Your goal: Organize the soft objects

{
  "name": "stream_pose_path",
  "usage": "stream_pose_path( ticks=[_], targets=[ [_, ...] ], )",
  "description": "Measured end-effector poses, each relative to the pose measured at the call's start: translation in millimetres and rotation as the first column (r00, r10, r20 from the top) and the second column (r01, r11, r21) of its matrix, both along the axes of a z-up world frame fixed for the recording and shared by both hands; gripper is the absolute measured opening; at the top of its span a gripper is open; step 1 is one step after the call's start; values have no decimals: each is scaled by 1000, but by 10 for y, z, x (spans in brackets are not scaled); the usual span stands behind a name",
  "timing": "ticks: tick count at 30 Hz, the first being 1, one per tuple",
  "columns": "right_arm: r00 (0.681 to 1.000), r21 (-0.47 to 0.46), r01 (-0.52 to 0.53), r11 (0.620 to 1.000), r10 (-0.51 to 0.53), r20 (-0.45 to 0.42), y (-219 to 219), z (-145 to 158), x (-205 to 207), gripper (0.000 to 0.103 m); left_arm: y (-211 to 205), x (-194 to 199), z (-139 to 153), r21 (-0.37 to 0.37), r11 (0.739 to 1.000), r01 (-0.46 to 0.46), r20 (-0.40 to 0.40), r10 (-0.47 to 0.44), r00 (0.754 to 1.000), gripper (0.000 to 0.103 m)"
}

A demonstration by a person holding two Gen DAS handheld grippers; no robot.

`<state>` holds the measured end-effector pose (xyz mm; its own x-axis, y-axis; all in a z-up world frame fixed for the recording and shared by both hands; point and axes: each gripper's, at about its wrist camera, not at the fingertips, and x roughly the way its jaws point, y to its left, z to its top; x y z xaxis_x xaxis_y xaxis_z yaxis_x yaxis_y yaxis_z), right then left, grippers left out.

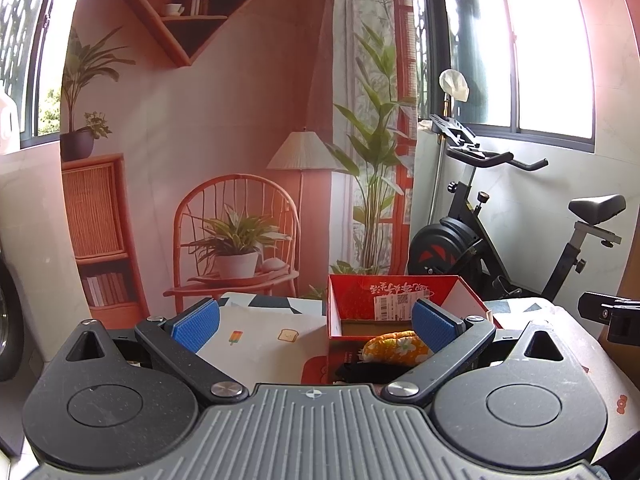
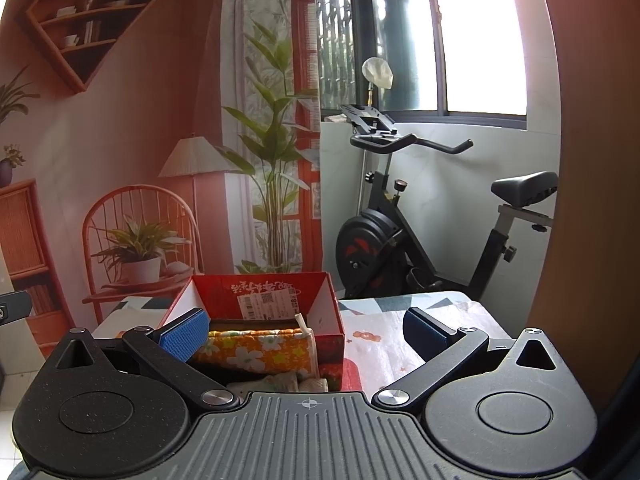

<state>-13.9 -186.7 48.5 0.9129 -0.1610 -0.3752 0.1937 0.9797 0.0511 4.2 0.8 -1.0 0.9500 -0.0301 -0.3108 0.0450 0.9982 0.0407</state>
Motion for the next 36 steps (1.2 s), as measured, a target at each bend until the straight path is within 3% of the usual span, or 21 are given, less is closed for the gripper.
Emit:
stream_pose_path(
  ticks=[36],
  targets=[
    [1000, 5, 7, 1000, -7, 1, -18, -9, 25, 103, 16, -4, -5, -4, 1000, 3, -1, -3, 1000, 103]
  ],
)
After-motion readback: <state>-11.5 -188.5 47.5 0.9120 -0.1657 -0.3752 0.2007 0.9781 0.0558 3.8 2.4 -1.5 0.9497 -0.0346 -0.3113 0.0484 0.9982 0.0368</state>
